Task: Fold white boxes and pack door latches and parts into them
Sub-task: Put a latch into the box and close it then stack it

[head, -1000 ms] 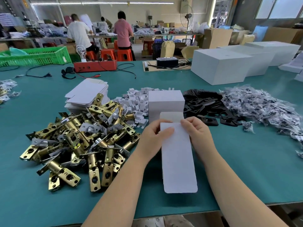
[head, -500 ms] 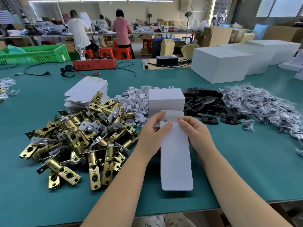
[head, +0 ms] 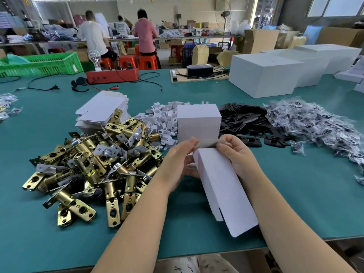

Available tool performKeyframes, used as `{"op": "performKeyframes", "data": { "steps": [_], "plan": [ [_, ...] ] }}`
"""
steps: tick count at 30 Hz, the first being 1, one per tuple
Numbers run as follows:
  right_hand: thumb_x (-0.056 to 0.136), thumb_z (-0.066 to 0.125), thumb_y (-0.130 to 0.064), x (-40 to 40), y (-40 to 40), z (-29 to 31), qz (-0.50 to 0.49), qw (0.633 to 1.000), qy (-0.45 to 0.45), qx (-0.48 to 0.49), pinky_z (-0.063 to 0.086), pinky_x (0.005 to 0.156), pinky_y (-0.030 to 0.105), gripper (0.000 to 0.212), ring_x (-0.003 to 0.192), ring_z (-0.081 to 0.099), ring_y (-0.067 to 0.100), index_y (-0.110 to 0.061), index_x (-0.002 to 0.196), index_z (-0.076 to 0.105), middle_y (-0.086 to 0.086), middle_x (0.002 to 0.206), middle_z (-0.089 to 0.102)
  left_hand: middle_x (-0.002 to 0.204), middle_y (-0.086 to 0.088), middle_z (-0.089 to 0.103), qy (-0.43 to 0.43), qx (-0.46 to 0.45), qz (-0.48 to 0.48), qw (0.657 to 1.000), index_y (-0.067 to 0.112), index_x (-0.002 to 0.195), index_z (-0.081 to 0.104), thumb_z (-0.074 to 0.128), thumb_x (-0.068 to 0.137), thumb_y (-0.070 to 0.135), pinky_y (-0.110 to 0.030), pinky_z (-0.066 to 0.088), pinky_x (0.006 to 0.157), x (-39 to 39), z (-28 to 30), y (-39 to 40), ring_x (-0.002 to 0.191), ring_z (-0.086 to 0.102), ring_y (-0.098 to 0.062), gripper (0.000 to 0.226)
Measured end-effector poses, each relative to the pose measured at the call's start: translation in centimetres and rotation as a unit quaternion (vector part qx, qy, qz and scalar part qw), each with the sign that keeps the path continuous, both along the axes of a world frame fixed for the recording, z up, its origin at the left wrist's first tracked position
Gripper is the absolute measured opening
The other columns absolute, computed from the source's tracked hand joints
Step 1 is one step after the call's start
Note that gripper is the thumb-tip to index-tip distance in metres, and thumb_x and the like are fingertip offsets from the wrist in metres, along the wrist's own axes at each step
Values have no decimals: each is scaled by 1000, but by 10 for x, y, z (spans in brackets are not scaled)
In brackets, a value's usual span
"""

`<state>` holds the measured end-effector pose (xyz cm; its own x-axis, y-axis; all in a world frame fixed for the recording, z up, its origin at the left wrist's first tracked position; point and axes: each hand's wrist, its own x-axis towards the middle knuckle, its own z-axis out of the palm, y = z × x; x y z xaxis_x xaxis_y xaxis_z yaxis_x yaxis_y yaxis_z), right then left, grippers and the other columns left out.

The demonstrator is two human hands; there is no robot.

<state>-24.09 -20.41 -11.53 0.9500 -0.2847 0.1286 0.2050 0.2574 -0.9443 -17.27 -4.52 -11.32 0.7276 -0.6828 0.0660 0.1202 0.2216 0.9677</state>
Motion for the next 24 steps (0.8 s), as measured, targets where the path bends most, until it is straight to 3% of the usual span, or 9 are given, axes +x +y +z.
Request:
{"op": "performKeyframes", "data": {
  "steps": [2, 5, 9, 13, 16, 19, 21, 22, 24],
  "plan": [
    [91, 58, -5, 0, 1, -1, 0, 1000, 20, -21, 52, 62, 20, 14, 69, 61, 10, -17, 84, 60, -6, 73, 65, 91, -3, 69, -24, 24, -11, 999, 29, 96, 73, 68, 79, 47, -30, 54, 56, 2, 0, 2, 76, 67, -15, 25],
    [92, 59, -11, 3, 4, -2, -16, 997, 55, -53, 53, 69, 26, 7, 75, 64, 12, -16, 97, 62, 0, 89, 69, 85, 4, 71, -43, 44, 23, 998, 32, 92, 76, 70, 73, 22, -25, 52, 54, 1, -1, 0, 71, 64, -10, 23],
    [93, 49, -30, 3, -2, 5, 46, 989, 81, 114, 51, 72, 35, 35, 80, 64, 23, -14, 124, 56, 5, 101, 71, 88, -2, 70, -10, -58, 129, 990, 21, 102, 78, 57, 89, 10, -19, 45, 53, 3, 3, 3, 64, 55, -7, 27],
    [69, 76, -45, -7, -4, 4, 169, 980, 40, 95, 58, 60, 33, 58, 83, 70, 22, -18, 120, 66, 1, 104, 72, 101, 0, 69, 26, -113, 344, 932, 22, 109, 75, 59, 96, 17, -28, 55, 60, 9, 0, 0, 82, 61, -12, 22],
    [55, 82, -62, -4, 5, 2, 165, 982, 20, 86, 59, 61, 35, 79, 93, 68, 23, -24, 121, 60, 1, 115, 68, 108, 20, 65, -47, -37, 495, 867, 19, 122, 68, 58, 97, 28, -38, 56, 91, 11, -5, 0, 107, 62, -11, 28],
    [74, 69, -34, 3, 7, 0, 59, 995, -7, 84, 56, 57, 31, 37, 85, 68, 17, -24, 105, 51, -3, 103, 69, 112, 25, 60, -135, -3, 524, 841, 20, 128, 63, 52, 100, 30, -24, 50, 97, 12, -7, 3, 111, 57, 4, 32],
    [72, 68, -24, 6, 6, -5, -7, 999, 11, 49, 45, 49, 27, 22, 72, 62, 17, -27, 82, 48, -5, 84, 65, 111, 30, 59, -173, 8, 485, 857, 29, 124, 64, 52, 99, 35, -9, 47, 90, 8, -8, 2, 106, 54, 17, 29],
    [70, 70, -24, 6, 4, -8, -45, 998, 30, 30, 39, 49, 27, 23, 68, 58, 17, -26, 74, 47, -4, 77, 61, 110, 29, 61, -179, 4, 452, 874, 35, 119, 65, 52, 96, 42, -7, 46, 87, 6, -8, 1, 105, 55, 18, 26],
    [72, 76, -22, 7, -2, -9, -116, 991, 60, 21, 41, 53, 30, 24, 68, 58, 17, -20, 72, 52, -1, 77, 62, 102, 19, 71, -140, -28, 394, 908, 44, 98, 70, 53, 88, 52, -21, 52, 84, 1, -5, -1, 100, 63, 5, 22]
  ]
}}
